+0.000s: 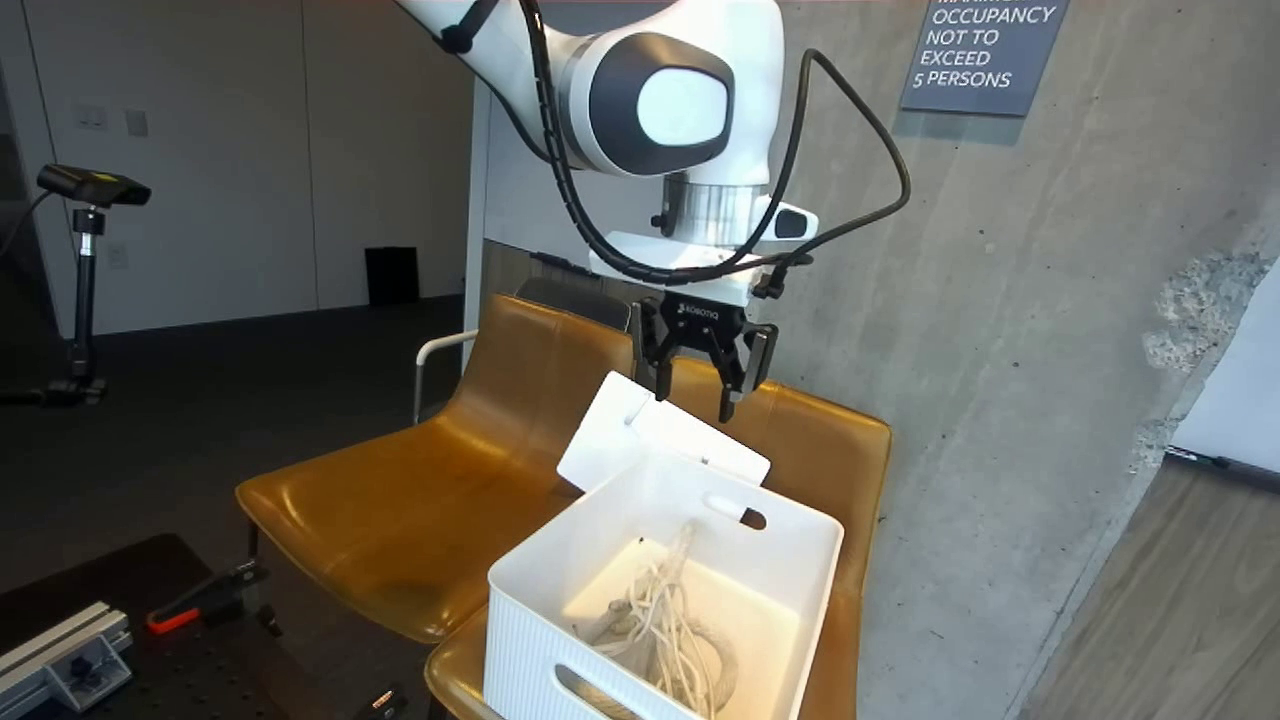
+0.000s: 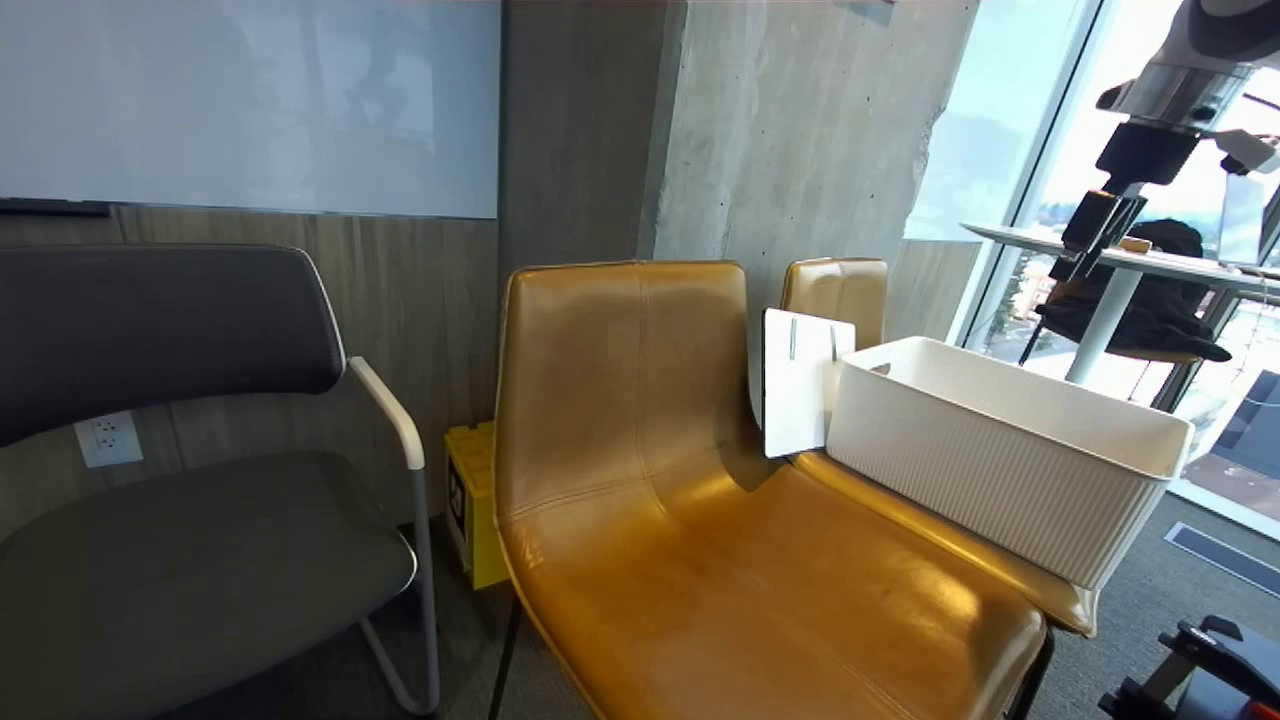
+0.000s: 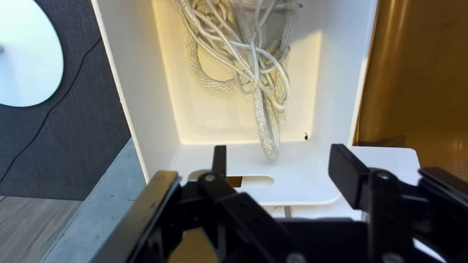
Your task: Put the ropes inside the basket then remove them
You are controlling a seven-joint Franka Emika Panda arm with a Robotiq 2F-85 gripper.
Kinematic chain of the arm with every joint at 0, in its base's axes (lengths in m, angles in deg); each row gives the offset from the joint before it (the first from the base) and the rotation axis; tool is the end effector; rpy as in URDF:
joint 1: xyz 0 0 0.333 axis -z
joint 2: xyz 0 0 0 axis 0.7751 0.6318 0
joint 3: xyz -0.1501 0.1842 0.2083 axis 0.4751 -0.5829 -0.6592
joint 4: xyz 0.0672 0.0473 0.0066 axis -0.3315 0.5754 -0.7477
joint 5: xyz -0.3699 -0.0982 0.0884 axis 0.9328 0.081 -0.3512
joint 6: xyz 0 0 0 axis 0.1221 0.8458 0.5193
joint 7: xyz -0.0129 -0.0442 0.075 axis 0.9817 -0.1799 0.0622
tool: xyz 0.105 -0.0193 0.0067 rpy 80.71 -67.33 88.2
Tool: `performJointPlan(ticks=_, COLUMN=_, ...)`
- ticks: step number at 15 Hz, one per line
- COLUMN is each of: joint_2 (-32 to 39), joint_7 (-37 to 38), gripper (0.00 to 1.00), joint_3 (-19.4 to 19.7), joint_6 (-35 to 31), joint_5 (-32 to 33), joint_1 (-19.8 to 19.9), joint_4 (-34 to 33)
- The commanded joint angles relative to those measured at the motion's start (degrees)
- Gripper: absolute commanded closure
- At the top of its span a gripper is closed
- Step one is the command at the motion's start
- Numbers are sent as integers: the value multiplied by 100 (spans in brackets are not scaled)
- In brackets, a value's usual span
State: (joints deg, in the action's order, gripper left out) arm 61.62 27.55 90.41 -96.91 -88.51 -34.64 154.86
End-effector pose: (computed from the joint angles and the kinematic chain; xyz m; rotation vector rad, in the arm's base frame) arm 0.5872 -0.2397 0.4332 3.0712 0.0760 0.2182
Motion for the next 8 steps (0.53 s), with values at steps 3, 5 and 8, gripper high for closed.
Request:
performJointPlan(ticks=3, joint_2=236, joint_7=-344, gripper=0, joint_3=19, joint_6=-279, joint_5=-24, joint_1=-30, joint_4=174)
performJointPlan(ticks=5, joint_2=420, joint_7=-422, gripper=0, joint_3=-6, joint_6=-416, joint_5=-25, joint_1=-20, joint_4=236)
performJointPlan(ticks=8, joint_2=827, joint_7=-532, gripper=0, joint_3=-48, joint_6=-613, joint_5=-43, joint_1=40, joint_4=233)
